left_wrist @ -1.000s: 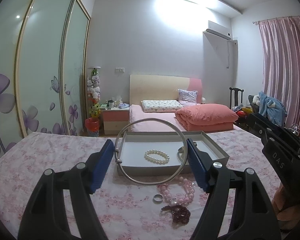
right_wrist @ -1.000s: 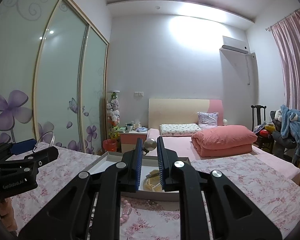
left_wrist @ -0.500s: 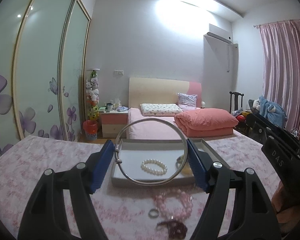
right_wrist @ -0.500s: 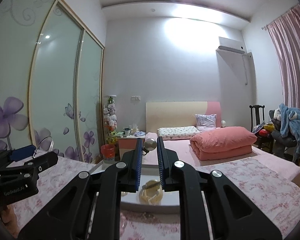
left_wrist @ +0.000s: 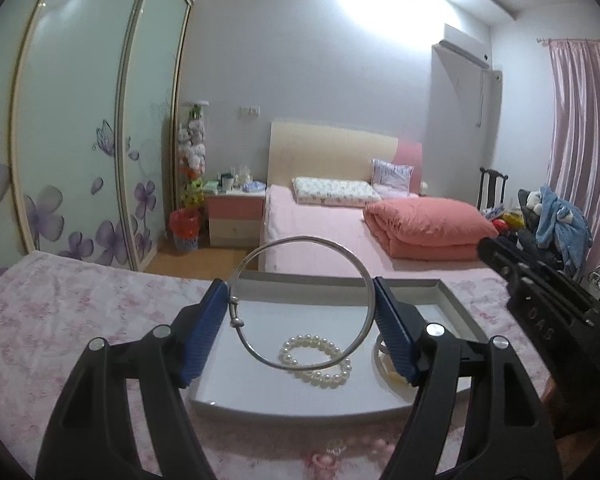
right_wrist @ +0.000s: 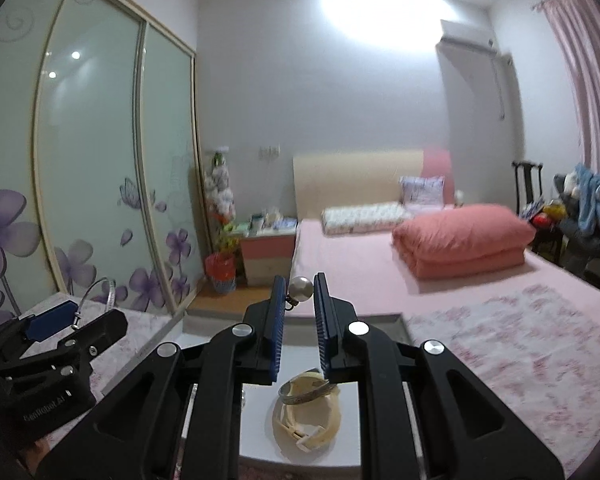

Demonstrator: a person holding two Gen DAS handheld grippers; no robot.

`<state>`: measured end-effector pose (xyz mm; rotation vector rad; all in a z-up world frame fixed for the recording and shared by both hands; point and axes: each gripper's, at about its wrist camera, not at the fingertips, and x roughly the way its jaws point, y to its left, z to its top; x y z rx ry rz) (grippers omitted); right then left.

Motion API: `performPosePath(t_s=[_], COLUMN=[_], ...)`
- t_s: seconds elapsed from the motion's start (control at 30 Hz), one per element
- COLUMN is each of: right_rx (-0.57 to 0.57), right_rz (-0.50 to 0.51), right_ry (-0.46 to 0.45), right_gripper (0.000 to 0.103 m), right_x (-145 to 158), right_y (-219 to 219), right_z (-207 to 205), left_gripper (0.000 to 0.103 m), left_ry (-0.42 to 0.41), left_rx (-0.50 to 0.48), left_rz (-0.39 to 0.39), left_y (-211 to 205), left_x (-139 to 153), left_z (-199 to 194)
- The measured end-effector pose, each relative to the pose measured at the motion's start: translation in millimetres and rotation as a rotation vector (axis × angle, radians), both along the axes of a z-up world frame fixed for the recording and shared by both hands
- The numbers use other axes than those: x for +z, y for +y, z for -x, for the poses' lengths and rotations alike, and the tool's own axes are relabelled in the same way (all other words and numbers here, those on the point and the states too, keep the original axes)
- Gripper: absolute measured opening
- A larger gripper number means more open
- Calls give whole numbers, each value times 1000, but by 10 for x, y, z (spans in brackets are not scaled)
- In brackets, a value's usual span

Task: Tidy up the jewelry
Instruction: 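Lower both tools into the tray and open them to release the items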

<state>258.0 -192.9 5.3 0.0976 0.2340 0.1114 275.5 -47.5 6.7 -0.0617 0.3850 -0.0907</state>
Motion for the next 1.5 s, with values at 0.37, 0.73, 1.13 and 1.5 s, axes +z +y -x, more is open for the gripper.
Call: performPosePath(t_s=[0.37, 0.73, 1.13, 1.5], right_rx=[55, 20, 19, 11], right_rz=[-76, -124, -128, -146], right_ry=[235, 201, 185, 176], right_gripper=[28, 44, 44, 44], right_x=[-298, -225, -210, -225], right_y=[-5, -227, -298, -398], right_z=[-485, -380, -294, -251], left_gripper=[71, 71, 71, 85], left_ry=[146, 188, 195, 216], left_rx=[-46, -32, -60, -61], left_rz=[29, 106, 83, 79], left_y=[-5, 207, 104, 47], left_x=[-365, -392, -371, -464], left_z=[-502, -528, -485, -626])
